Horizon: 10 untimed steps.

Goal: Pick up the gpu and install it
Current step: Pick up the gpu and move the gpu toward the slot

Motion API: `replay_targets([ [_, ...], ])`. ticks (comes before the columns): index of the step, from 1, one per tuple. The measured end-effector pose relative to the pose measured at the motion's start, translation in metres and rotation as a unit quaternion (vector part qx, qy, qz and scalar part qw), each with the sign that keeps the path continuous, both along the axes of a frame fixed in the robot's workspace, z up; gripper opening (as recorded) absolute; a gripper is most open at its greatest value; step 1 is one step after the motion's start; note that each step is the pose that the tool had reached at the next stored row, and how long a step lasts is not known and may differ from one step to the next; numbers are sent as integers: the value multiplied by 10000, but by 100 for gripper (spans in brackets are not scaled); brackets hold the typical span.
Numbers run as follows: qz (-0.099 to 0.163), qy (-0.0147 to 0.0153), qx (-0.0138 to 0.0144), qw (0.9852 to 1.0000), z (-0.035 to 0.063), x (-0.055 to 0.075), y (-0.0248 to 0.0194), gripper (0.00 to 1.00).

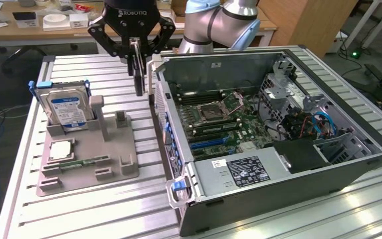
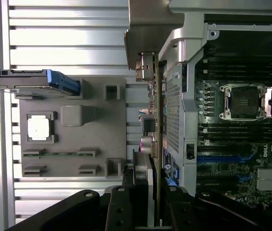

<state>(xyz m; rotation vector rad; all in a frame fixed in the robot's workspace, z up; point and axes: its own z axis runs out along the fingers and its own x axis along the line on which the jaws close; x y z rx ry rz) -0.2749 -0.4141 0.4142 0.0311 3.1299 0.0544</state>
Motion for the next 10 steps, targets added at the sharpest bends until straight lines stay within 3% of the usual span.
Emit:
replay_targets([
  [10,0,0,0,10000,0,103,0,28],
])
